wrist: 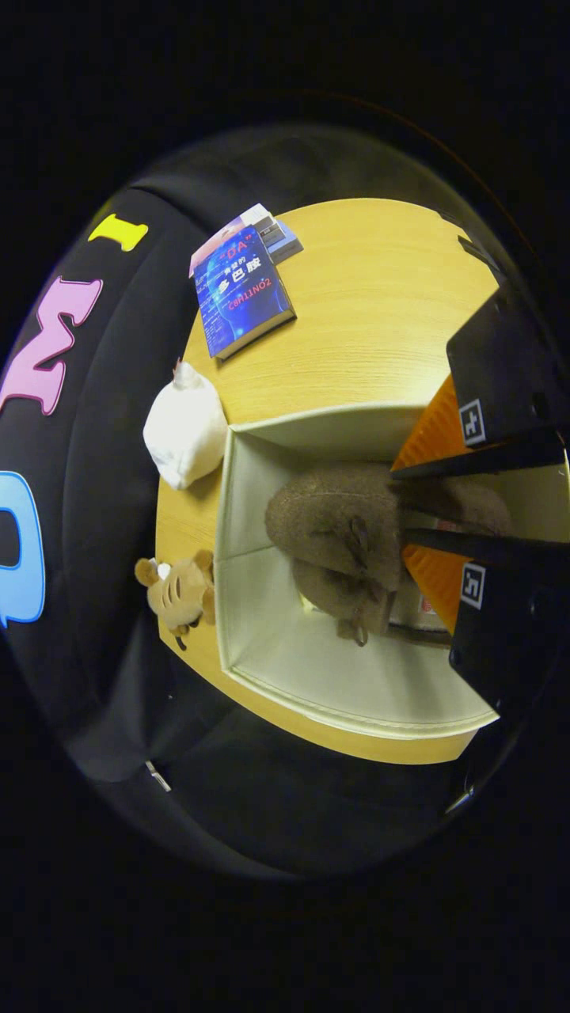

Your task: Open the storage box then place both shoes into the box .Put the left shoe in first, then the right shoe, with the right side of both shoes facing outward in a uniform manner.

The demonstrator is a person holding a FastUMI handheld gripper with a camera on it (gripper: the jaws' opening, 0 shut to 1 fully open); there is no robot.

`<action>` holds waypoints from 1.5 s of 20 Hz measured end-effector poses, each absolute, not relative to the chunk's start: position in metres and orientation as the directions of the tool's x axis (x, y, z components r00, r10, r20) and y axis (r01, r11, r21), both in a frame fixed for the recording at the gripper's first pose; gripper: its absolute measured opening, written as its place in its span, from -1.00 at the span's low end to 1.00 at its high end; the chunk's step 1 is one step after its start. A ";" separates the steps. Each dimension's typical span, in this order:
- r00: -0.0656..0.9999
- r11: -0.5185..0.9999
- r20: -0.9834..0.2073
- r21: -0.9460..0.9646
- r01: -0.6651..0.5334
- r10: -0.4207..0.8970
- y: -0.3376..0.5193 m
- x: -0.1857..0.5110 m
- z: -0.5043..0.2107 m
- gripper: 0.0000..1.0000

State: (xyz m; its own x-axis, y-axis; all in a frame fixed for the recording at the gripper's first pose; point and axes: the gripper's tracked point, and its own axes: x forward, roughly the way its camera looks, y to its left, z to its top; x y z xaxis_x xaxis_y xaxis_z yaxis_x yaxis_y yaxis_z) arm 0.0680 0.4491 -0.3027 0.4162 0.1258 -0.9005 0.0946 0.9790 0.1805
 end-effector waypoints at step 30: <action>0.954 0.988 -0.298 0.142 0.056 -0.011 0.109 0.024 -0.105 0.96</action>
State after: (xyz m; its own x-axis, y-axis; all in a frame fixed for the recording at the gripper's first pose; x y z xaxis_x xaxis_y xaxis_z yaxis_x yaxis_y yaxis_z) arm 0.0242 0.1089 -0.1049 0.9543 -0.0114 -0.2985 0.0564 0.9882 0.1424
